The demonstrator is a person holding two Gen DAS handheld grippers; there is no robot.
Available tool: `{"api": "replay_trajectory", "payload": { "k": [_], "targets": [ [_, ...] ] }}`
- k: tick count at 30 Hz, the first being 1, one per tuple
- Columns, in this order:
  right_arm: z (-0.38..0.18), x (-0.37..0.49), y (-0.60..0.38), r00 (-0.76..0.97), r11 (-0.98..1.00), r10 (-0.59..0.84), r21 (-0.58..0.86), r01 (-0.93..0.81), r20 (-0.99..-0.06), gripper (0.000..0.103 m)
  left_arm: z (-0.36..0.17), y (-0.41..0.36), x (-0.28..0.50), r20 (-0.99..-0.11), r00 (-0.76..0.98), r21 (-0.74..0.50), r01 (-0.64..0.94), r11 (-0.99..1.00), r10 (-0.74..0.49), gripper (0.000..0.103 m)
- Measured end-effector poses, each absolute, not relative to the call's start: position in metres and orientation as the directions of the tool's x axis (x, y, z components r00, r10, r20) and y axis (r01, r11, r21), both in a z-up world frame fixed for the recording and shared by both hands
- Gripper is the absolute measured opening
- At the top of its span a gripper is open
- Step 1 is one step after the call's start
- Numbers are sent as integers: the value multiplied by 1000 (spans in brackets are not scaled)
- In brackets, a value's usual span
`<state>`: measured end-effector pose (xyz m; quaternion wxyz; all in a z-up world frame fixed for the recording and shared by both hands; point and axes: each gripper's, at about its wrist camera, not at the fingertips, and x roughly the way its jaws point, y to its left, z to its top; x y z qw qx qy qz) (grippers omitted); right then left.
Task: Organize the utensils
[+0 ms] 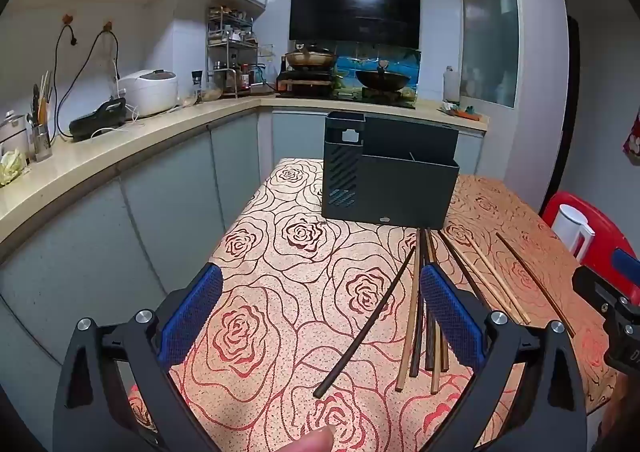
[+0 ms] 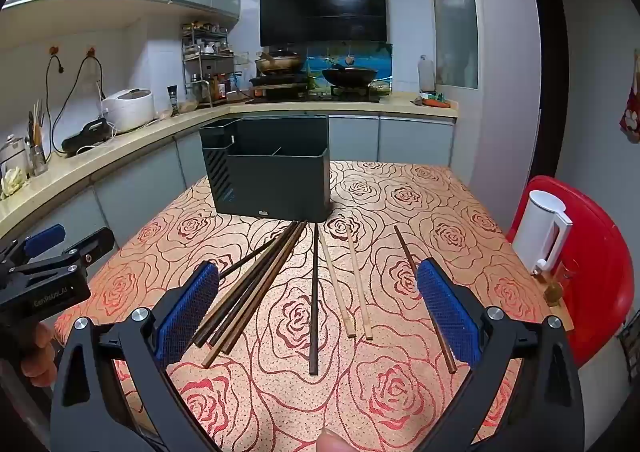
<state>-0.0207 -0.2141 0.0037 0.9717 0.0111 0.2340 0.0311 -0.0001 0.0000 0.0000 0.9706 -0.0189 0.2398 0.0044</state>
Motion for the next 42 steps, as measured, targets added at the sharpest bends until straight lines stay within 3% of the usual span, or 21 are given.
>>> {"api": "replay_trajectory", "payload": {
  "k": [42],
  "targets": [
    [13,-27,-227,906,999,28,50,-8,-423,96,10,-8,-9,-418,908,5,-4,1000,6,96]
  ]
}}
